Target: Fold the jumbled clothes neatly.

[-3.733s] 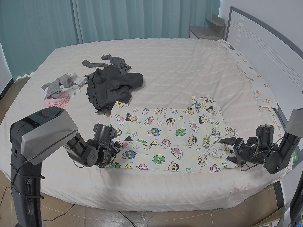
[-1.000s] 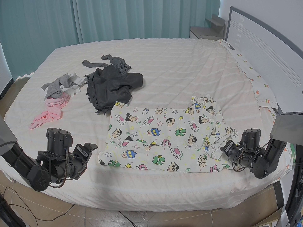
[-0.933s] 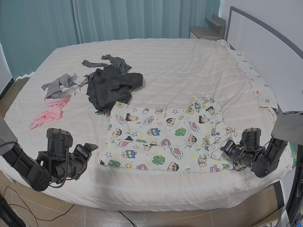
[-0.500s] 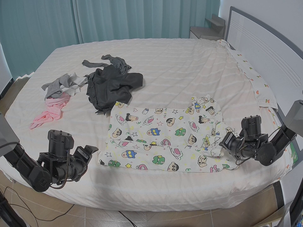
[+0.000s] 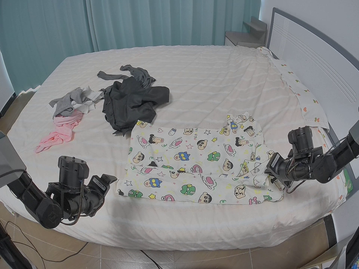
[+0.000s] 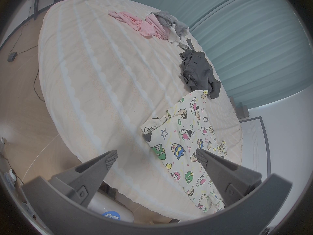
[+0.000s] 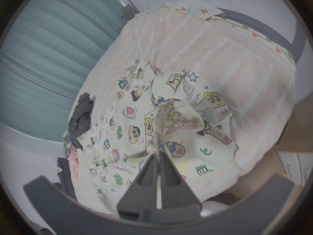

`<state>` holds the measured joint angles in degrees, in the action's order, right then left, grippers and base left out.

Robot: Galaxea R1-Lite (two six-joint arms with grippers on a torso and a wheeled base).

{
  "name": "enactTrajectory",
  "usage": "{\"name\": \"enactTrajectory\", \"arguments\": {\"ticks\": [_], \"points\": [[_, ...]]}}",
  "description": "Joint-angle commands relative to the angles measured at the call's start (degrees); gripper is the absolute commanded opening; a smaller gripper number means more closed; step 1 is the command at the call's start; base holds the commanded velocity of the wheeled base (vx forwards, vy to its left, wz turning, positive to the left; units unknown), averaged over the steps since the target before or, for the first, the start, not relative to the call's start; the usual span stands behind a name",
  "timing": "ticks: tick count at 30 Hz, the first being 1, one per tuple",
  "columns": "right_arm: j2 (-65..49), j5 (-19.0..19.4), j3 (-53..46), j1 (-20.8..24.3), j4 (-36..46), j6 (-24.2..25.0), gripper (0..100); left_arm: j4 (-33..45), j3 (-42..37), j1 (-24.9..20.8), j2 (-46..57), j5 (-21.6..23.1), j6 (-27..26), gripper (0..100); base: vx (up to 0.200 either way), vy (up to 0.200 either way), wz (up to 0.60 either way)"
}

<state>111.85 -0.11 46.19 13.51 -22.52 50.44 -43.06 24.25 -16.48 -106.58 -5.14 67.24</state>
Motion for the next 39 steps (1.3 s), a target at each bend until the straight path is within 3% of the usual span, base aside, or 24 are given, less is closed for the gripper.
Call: {"name": "enactTrajectory", "arguments": {"ticks": [1,6,9,15,22,23,39], "points": [[-1.81,-0.24,-0.93,0.56,2.56,0.09,0,-0.80,-0.60,-0.13,-0.73,-0.04,-0.01,100,0.000,0.000,0.00],[-0.75,-2.70,-3.39,2.14,2.39,0.36,0,-0.80,-0.87,-0.13,-0.82,0.05,-0.01,100,0.000,0.000,0.00],[0.21,-2.88,-4.79,2.31,2.13,0.97,0,-0.80,-0.87,-0.22,-0.82,0.05,-0.01,100,0.000,0.000,0.00],[1.44,-2.97,-6.64,3.10,-1.04,6.95,0,-0.80,-0.87,-0.22,-1.52,-0.04,-0.01,100,0.000,0.000,0.00],[3.02,-3.14,-10.68,3.72,-7.10,7.21,0,-0.80,-0.96,-0.13,-1.61,0.05,-0.01,100,0.000,0.000,0.00],[3.02,-3.14,-10.68,3.72,-7.10,7.21,100,-0.80,-0.96,-0.13,-1.61,0.05,-0.01,100,0.000,0.000,0.00],[-3.74,-3.23,-21.67,4.33,-16.51,6.95,100,-0.89,-0.78,-0.13,-2.40,-0.04,-0.01,100,0.000,0.000,0.00]]}}
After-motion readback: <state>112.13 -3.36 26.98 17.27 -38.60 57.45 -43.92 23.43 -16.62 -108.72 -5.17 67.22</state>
